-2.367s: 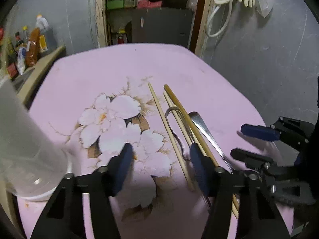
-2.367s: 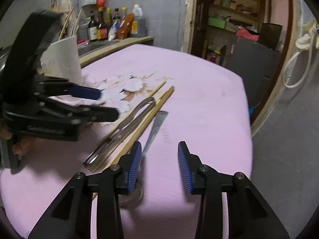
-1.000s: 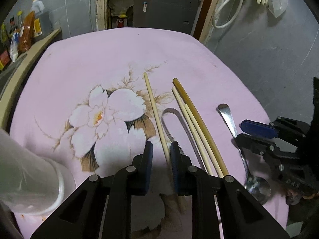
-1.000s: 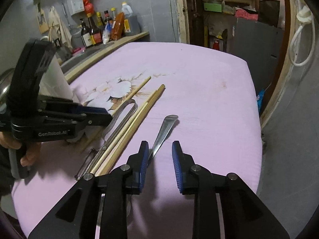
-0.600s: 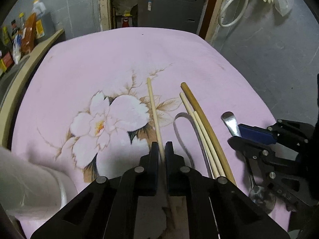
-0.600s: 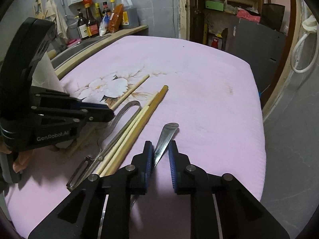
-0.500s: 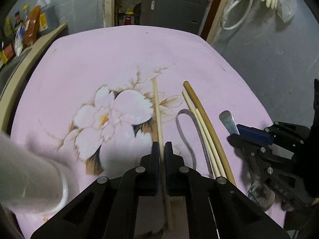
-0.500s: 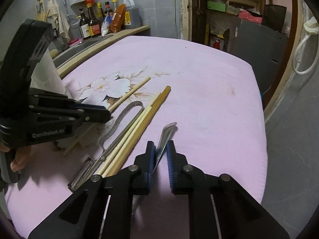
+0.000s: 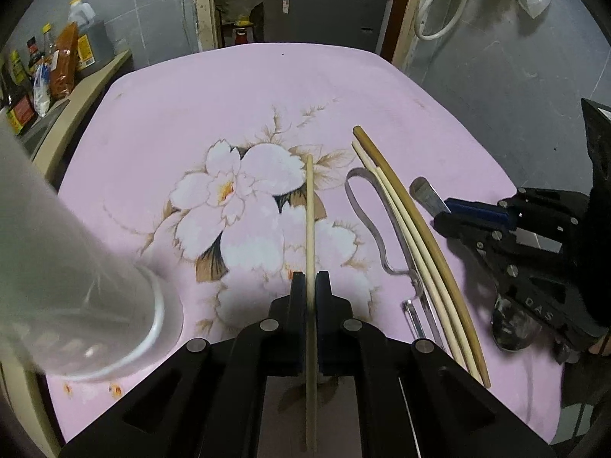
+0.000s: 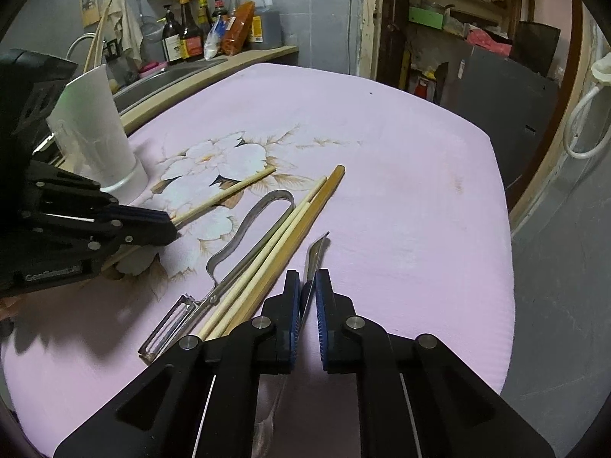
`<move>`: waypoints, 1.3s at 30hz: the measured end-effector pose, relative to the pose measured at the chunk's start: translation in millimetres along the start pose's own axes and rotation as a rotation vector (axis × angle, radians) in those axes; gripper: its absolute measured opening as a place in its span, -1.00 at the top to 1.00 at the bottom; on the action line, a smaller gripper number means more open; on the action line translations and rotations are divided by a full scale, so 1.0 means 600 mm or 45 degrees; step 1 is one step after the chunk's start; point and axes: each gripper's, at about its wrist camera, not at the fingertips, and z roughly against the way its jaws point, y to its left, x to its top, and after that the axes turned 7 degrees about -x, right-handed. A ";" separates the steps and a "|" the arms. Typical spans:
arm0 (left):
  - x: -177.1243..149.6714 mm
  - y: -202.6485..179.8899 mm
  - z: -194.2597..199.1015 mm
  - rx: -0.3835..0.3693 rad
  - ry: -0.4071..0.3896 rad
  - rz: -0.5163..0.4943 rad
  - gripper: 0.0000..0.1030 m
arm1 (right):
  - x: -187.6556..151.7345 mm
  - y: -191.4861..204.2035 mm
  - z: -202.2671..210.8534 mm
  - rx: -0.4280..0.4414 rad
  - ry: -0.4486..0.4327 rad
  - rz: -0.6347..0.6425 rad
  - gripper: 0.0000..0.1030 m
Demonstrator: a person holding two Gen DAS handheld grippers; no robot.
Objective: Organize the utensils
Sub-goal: 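Close the left tool on a wooden chopstick while the right tool closes on the silver knife, then lift the chopstick with the left tool while the right tool lifts the knife toward the caddy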
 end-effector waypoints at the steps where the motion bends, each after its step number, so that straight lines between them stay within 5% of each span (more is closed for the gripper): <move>1: 0.005 0.001 -0.004 0.002 0.002 -0.004 0.92 | 0.001 -0.002 -0.001 0.008 0.004 -0.009 0.86; 10: 0.045 0.001 -0.032 -0.002 0.054 -0.065 0.58 | 0.021 -0.015 -0.018 0.051 0.063 -0.046 0.84; 12: 0.045 -0.003 -0.032 0.016 0.060 -0.083 0.60 | 0.027 -0.014 -0.021 0.062 0.089 -0.028 0.78; 16: 0.042 0.002 -0.029 0.035 0.049 -0.057 0.94 | 0.035 -0.010 -0.025 0.076 0.132 0.006 0.65; 29: 0.007 0.004 0.020 -0.011 -0.083 0.060 0.95 | 0.023 -0.008 -0.015 0.060 0.092 -0.026 0.96; 34: -0.019 -0.006 0.048 -0.021 -0.161 0.084 0.95 | 0.000 0.004 0.004 0.088 0.031 -0.065 0.97; 39: -0.036 -0.010 0.052 -0.014 -0.128 0.115 0.95 | -0.008 0.026 0.001 0.065 0.077 0.003 0.91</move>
